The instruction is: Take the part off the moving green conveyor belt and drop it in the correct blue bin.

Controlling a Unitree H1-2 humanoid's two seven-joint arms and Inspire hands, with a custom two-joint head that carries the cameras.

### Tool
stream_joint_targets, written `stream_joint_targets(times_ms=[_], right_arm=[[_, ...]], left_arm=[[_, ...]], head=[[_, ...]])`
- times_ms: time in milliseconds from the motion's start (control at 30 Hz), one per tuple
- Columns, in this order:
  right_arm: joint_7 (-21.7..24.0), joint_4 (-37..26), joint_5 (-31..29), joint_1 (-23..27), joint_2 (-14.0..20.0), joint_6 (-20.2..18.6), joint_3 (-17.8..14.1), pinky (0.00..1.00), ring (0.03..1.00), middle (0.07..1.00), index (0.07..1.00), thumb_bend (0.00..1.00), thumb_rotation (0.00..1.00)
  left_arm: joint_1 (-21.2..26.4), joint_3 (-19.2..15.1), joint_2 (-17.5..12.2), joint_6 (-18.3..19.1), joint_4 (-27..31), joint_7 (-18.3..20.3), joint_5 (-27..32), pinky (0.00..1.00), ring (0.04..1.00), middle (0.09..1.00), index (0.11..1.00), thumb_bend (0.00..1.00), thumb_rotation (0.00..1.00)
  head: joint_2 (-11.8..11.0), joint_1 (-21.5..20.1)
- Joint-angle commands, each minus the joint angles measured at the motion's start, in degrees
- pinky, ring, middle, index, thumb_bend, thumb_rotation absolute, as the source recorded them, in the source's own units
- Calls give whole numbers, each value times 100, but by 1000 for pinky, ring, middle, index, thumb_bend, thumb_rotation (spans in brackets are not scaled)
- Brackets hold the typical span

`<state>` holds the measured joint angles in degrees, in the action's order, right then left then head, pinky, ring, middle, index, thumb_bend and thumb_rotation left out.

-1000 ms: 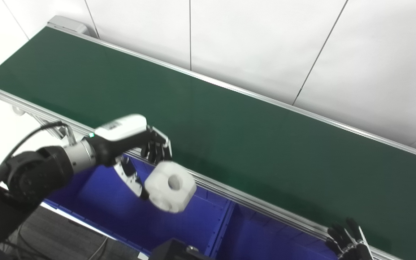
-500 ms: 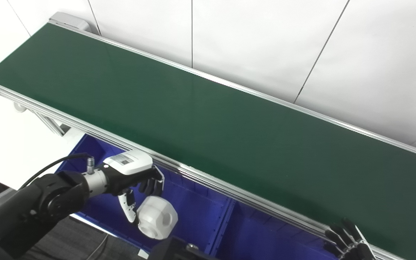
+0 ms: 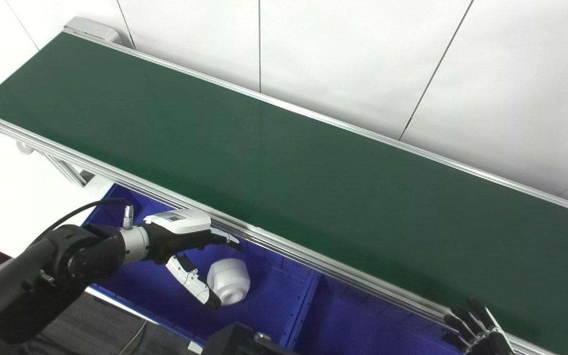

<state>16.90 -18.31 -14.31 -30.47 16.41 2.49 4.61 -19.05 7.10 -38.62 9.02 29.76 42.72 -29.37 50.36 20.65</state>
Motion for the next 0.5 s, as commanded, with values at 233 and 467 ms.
stream_joint_targets(times_ms=[233,467], right_arm=[[-96,-226,149,-17,-294,-37,123,771,838,854,912,1000,897],[-372,-474,653,-46,-819,-204,520,779,842,864,909,988,884]], left_arm=[[3,-1118,295,987,1077,47,3875,889,968,975,964,1000,800],[-420,-1553,2166,892,1333,-1262,5975,849,881,884,872,1000,769]], head=[[64,-1022],[160,-2638]])
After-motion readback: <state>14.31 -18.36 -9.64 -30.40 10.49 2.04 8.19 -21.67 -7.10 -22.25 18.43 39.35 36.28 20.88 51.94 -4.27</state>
